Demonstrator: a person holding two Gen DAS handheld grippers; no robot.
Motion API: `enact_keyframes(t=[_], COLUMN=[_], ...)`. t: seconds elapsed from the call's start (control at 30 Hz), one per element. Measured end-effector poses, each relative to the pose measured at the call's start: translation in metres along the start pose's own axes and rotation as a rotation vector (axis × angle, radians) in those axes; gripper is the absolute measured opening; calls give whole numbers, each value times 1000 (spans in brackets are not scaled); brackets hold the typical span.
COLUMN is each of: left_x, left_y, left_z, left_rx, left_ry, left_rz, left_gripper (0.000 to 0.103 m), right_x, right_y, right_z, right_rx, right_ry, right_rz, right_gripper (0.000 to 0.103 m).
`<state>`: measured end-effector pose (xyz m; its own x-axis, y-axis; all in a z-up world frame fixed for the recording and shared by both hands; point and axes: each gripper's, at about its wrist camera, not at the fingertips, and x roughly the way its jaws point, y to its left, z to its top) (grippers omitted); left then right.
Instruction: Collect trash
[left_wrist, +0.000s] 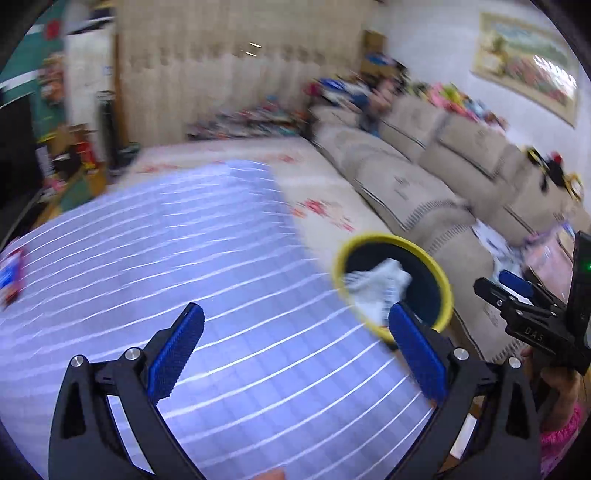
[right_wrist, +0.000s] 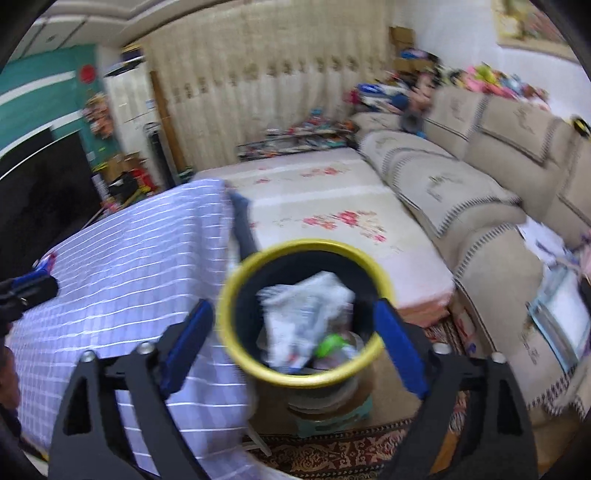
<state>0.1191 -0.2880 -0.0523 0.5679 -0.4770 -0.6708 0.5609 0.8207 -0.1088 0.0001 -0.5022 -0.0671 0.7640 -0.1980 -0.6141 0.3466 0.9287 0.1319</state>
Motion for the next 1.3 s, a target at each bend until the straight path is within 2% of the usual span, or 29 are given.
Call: enact_keyframes(t=[0.07, 0.13, 0.27, 0.5, 0.67, 0.97, 1.3], left_x=[-29, -63, -113, -180, -205, -204, -211], left_y=[32, 68, 116, 158, 173, 150, 135], left_z=[-14, -34, -69, -109, -121, -126, -123], left_rx=[-53, -119, -202, -291, -312, -279, -256], left_ry=[-20, -40, -64, -167, -205, -200, -223], left_rz=[67, 156, 299, 413, 409, 340, 360], left_gripper=[98, 98, 99, 98, 99, 98, 99], right_x=[-7, -16, -37, -68, -84, -104, -103], right_y=[30, 57, 101, 135, 142, 144, 142], right_z=[1, 4, 10, 1, -10, -19, -22], right_rx=[-55, -94, -148, -185, -208, -213, -200], right_ry=[-17, -38, -80, -94, -99, -129, -136], right_rz=[51, 93, 162, 206, 204, 171, 174], right_gripper=[97, 97, 97, 97, 97, 97, 97])
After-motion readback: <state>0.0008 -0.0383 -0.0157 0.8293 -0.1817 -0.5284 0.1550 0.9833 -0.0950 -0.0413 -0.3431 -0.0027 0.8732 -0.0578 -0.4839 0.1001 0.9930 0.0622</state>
